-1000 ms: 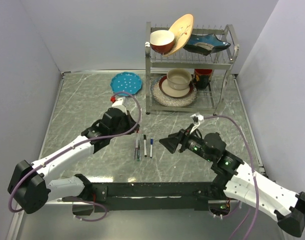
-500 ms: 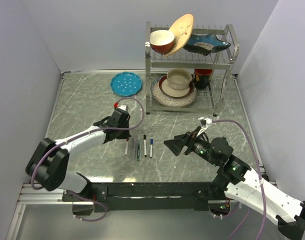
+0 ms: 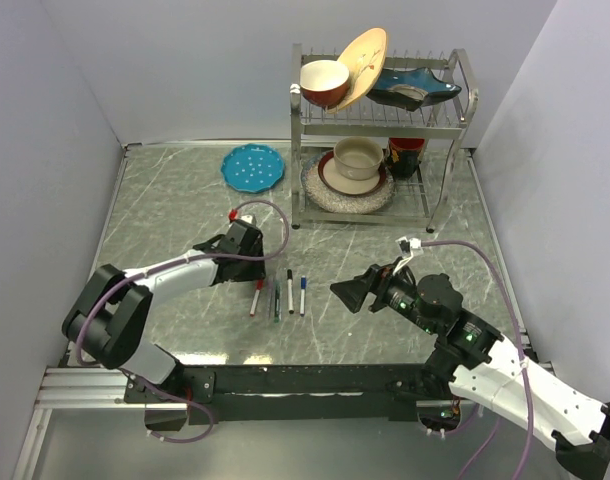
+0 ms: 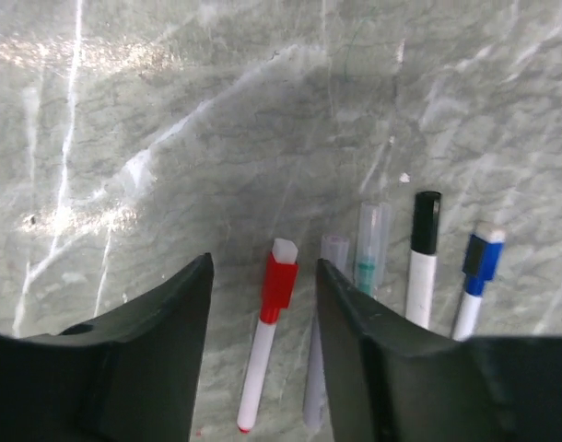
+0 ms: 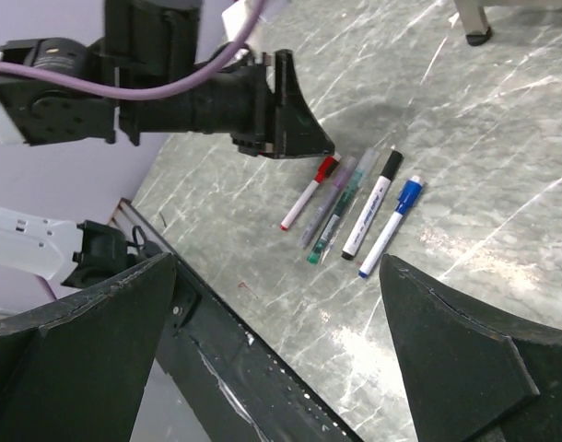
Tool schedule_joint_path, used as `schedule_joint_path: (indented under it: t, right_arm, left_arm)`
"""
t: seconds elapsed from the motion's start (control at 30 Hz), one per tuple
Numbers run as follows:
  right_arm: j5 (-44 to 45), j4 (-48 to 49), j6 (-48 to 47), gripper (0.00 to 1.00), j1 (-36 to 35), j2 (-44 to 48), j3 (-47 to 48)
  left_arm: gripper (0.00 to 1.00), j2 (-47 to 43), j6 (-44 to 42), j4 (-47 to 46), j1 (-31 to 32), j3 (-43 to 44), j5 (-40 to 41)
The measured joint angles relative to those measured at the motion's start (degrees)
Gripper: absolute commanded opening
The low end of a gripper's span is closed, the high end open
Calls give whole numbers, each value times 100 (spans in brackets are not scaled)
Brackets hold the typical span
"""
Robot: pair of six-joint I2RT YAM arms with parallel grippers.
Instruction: Insert the pens into the pen caps
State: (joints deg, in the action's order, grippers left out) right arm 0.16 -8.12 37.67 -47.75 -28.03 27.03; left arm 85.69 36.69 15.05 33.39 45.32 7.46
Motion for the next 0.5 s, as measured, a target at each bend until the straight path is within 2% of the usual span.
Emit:
schedule_joint_path:
  t: [0.07,0.1,0.23,0.5]
  right_arm:
    - [46,-72,-13,100,0,17,50]
    - [70,-120,-24,100,0,22,98]
    - [162,-278,-70,100,0,92,293]
    - [662,-728,-35,100,2,109,748]
  left_arm:
    - [60,-203,13,76,-7,0,-7]
    - [64,-380,7,116,-7,0,-11]
    - [99,-1572,-116,114,-11,-39,-271]
    - [99,-4819,-208,-1001,-9,-833,-1165]
